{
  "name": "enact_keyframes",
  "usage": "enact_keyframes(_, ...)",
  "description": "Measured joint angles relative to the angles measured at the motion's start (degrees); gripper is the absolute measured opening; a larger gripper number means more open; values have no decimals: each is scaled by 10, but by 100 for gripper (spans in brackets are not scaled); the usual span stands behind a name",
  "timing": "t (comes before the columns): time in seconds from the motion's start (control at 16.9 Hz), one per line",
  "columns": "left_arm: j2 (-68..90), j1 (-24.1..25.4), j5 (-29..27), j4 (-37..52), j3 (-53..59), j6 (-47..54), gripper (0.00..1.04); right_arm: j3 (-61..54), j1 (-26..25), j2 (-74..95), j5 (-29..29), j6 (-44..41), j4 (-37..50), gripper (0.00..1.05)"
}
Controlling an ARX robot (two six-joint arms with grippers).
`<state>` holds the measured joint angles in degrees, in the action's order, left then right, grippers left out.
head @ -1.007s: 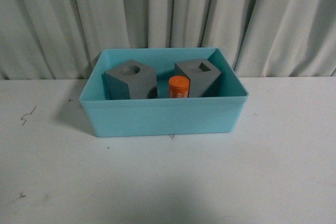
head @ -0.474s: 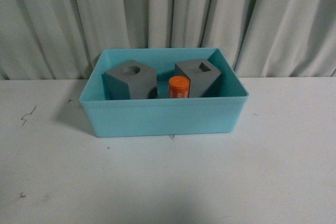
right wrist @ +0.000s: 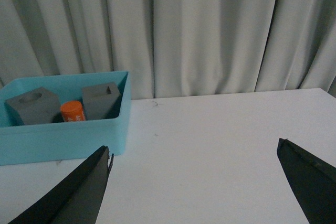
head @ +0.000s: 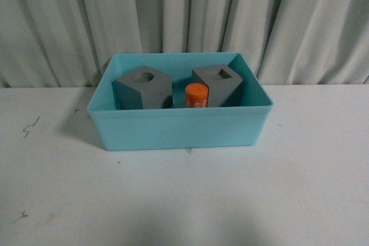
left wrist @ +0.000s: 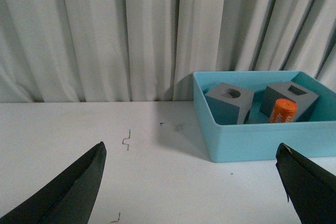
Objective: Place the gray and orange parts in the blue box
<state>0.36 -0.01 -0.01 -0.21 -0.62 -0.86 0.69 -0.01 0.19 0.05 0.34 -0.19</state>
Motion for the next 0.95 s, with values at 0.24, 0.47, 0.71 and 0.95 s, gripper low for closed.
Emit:
enact_keyframes(0.24,0,0,0,0,0,0,98,0,0,0,0,0,0,98)
enact_keyframes(0.47,0,0,0,0,0,0,98,0,0,0,0,0,0,98)
enact_keyframes(0.71,0,0,0,0,0,0,98,0,0,0,0,0,0,98)
enact_keyframes(0.95,0,0,0,0,0,0,98,0,0,0,0,0,0,98)
